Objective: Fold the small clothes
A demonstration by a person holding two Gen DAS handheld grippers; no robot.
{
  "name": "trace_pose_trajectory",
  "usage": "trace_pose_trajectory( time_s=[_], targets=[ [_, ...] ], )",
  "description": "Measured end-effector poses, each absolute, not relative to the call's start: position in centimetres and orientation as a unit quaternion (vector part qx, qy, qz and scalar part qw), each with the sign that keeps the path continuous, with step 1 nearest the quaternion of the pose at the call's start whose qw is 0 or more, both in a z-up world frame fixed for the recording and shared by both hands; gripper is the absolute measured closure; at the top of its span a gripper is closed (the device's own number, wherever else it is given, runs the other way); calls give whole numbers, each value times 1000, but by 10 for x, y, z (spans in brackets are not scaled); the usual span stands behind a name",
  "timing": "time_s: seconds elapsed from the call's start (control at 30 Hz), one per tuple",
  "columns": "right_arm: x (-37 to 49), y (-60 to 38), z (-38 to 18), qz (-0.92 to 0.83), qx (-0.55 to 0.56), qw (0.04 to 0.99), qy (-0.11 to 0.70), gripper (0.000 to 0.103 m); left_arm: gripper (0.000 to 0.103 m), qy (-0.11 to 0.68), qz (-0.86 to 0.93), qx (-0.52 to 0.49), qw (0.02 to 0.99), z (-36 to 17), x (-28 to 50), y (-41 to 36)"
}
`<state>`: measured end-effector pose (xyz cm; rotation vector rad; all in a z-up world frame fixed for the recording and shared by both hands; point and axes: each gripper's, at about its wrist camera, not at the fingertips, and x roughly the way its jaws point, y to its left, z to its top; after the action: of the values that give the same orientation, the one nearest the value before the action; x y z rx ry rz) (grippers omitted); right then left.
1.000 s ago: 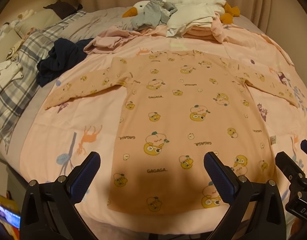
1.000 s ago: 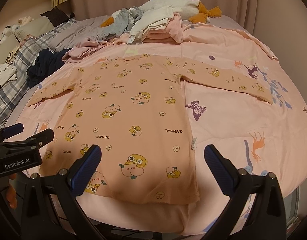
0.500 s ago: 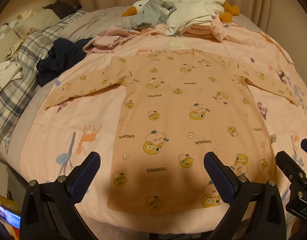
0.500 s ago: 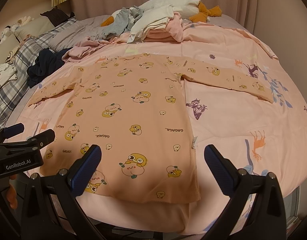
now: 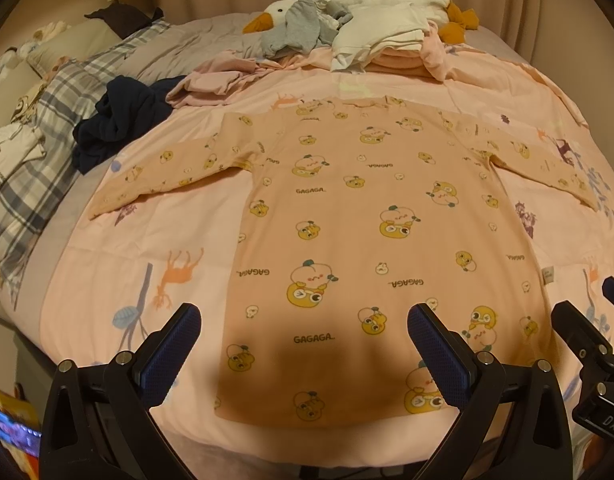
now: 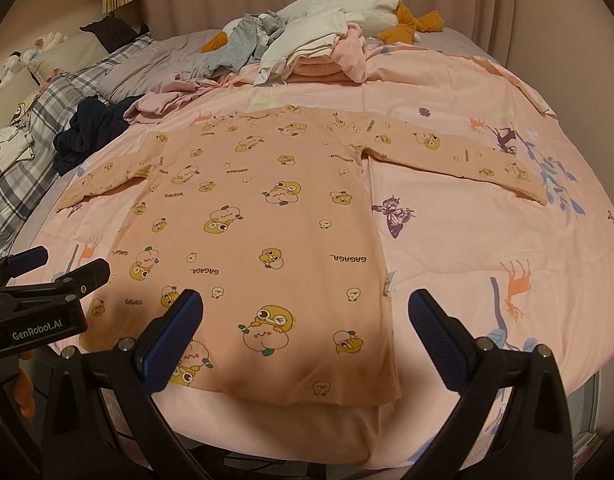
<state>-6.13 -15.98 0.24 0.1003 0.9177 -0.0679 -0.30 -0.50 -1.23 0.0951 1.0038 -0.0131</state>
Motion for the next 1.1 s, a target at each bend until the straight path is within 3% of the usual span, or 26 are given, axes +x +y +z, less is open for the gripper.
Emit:
trace_pose_trajectory(
  time_s=[0.87, 1.1],
  targets=[
    [-61, -161, 6, -37, 54, 898, 435, 0, 1, 475, -3, 47, 879, -11, -3, 0],
    [-55, -203, 6, -36, 145, 900, 409, 0, 1, 491, -3, -28, 871, -22, 16, 21]
  ],
)
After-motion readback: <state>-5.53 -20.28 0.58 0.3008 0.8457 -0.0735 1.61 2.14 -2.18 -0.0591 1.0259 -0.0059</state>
